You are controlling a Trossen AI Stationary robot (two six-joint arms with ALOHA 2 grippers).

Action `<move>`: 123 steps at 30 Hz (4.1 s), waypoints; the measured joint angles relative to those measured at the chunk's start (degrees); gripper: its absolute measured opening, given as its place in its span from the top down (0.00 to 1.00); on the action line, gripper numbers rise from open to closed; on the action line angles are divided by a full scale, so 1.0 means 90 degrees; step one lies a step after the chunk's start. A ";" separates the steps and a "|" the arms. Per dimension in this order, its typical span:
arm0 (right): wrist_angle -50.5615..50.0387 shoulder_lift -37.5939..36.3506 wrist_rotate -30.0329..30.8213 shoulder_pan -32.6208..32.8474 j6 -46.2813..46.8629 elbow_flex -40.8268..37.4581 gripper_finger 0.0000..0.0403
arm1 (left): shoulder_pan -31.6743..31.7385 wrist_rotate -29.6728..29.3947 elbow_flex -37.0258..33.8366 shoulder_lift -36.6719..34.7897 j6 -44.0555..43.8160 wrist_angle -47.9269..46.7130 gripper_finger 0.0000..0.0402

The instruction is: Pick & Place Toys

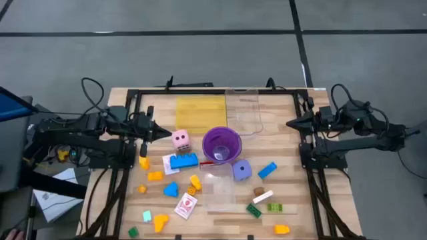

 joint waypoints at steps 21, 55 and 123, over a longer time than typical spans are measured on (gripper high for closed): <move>0.0000 0.0000 -0.0001 0.0001 0.0000 0.0000 1.00 | -0.0005 0.0001 0.0000 0.0000 -0.0001 -0.0001 1.00; -0.0001 -0.0001 0.0001 0.0002 0.0000 0.0000 1.00 | 0.0002 0.0002 0.0000 -0.0001 -0.0002 0.0000 1.00; 0.0041 0.0052 -0.0708 0.0007 0.1389 0.0487 0.62 | -0.0005 0.0097 0.0000 0.0041 0.1523 0.3056 0.80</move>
